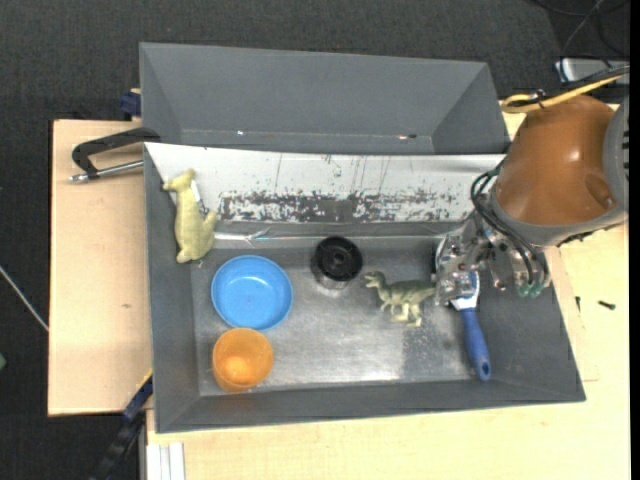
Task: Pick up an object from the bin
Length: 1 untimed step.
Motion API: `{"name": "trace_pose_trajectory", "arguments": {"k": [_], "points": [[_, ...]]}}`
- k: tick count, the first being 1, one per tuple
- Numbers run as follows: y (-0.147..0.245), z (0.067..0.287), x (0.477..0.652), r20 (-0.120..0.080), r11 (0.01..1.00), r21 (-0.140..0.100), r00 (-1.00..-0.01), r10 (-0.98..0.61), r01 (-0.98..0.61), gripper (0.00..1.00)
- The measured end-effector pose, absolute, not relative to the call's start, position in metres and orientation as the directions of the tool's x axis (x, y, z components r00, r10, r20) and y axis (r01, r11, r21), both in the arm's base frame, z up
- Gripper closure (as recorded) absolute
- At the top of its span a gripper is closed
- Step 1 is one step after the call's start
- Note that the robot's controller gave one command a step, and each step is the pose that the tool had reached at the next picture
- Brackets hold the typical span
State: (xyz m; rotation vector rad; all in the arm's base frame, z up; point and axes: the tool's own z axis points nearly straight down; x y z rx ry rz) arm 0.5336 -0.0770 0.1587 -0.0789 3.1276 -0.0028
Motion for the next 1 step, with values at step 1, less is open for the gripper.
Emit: {"name": "trace_pose_trajectory", "arguments": {"k": [1], "points": [[-0.0647, 0.0705, 0.5411, -0.006, 1.000, 0.000, -1.000, 0.008, 0.008, 1.00]]}}
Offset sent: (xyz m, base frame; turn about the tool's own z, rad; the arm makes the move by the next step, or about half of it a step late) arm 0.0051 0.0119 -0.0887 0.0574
